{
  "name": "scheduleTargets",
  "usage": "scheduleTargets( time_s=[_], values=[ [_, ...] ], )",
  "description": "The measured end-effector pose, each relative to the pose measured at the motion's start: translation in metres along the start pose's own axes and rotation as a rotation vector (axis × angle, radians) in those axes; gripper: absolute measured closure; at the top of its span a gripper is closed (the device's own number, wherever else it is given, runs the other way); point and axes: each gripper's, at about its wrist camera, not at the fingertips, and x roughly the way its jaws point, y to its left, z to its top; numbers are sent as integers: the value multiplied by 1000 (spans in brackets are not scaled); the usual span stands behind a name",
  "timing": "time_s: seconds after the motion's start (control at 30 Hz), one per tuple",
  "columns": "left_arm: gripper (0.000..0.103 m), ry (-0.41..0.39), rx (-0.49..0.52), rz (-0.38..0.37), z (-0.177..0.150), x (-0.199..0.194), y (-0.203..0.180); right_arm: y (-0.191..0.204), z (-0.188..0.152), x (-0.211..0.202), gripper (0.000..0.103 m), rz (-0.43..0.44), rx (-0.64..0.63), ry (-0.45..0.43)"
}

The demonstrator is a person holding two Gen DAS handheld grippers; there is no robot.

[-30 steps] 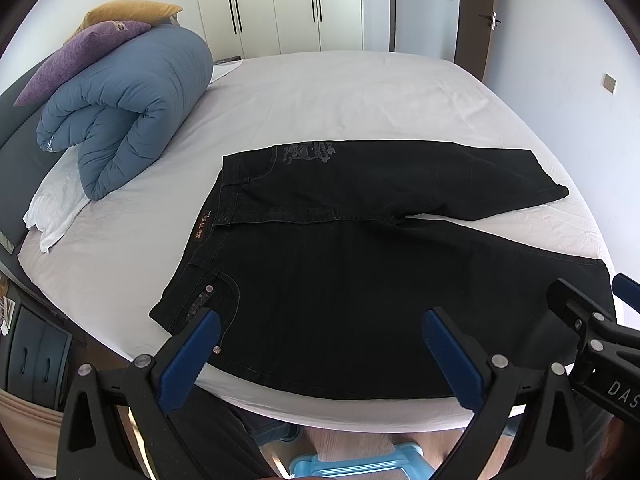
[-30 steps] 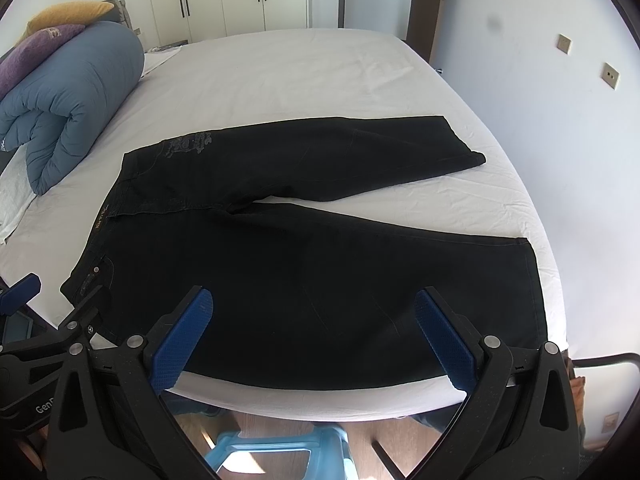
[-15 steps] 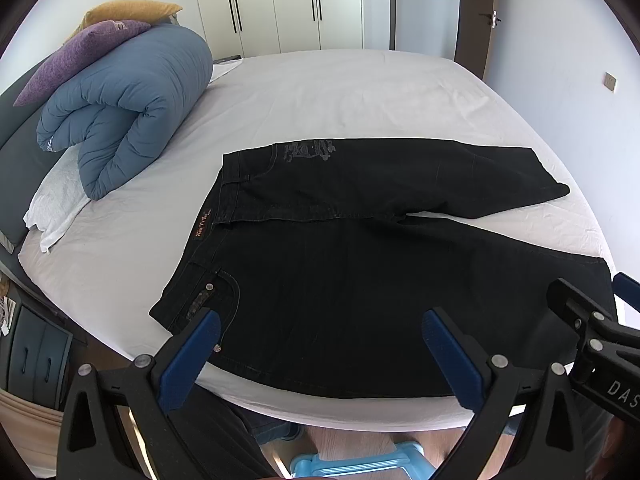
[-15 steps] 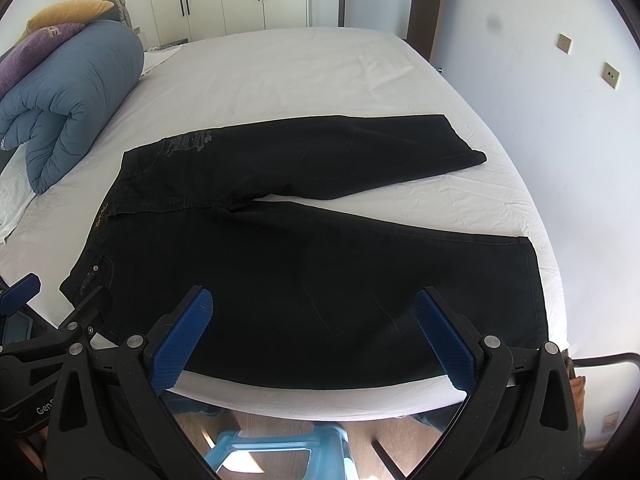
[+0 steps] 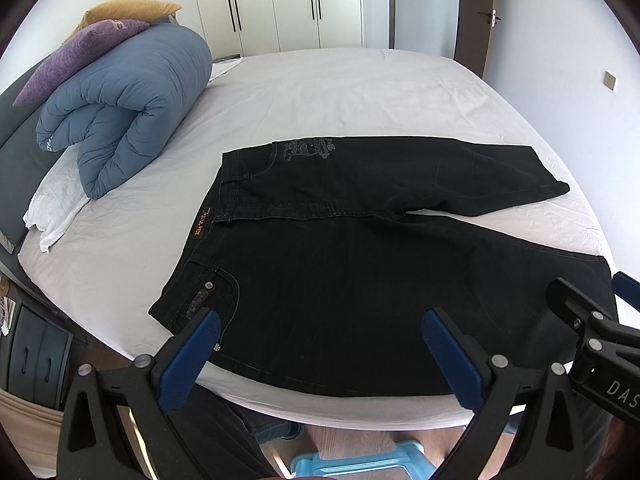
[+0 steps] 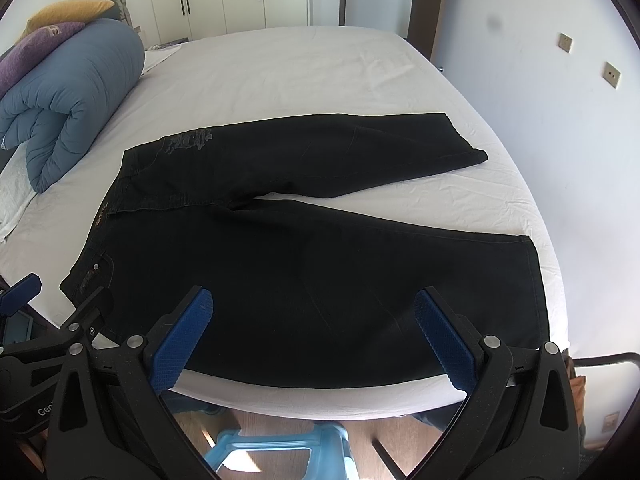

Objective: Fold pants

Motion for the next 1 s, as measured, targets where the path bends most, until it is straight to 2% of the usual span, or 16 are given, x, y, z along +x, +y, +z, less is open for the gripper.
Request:
scheduleTargets(
  time_s=[0.7, 1.0],
  values=[
    [0, 3, 0, 0, 3, 1, -3, 3, -4, 4, 0, 4, -1, 6],
    [0, 14, -5, -3, -7, 5, 3, 5, 0, 9, 0, 8, -9, 19]
  ],
)
